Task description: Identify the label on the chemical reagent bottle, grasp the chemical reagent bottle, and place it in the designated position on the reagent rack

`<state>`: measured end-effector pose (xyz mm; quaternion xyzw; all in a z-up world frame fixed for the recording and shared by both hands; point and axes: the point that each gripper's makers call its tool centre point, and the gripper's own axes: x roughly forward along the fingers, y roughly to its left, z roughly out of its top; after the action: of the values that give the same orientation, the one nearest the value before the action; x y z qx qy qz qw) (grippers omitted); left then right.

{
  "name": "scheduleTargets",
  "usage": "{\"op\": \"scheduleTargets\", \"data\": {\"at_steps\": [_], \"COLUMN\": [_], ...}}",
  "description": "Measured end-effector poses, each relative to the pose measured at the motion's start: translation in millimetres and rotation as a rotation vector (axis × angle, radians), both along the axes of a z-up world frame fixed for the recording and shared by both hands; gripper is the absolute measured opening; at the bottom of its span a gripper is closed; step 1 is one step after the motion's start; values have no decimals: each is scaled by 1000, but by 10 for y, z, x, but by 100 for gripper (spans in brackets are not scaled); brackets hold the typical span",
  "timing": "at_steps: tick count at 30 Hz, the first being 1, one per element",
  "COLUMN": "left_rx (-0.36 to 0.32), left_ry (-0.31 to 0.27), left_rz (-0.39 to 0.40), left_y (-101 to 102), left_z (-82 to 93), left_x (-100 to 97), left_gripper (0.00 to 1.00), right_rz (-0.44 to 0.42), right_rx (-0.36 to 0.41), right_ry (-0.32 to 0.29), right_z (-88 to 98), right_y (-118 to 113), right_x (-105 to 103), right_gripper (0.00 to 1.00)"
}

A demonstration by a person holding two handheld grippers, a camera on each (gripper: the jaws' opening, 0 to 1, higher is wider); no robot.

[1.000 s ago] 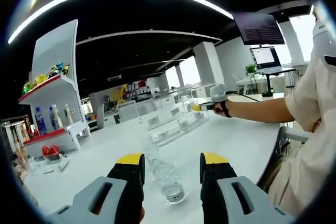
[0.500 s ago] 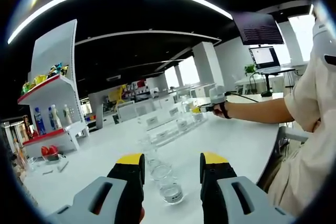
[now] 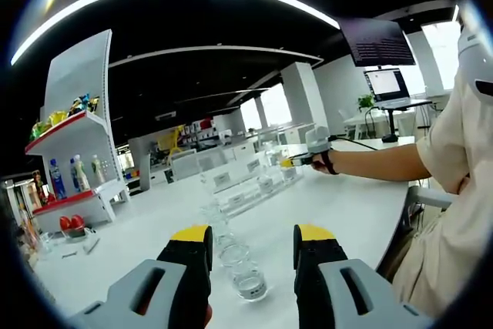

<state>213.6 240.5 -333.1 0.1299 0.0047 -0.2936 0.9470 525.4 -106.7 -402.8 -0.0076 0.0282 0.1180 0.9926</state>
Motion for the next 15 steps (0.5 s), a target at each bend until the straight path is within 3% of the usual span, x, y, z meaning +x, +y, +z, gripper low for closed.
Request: {"op": "scheduleTargets", "data": {"at_steps": [15], "left_rx": [-2], "left_ry": [-6], "left_rz": [2], "left_y": [6], "left_z": [35], "left_x": [-27], "left_gripper": [43], "right_rz": [7], "right_rx": [-14], "right_ry": [34], "right_z": [-36], "right_y": [7], "right_x": [-30], "right_gripper": [21]}}
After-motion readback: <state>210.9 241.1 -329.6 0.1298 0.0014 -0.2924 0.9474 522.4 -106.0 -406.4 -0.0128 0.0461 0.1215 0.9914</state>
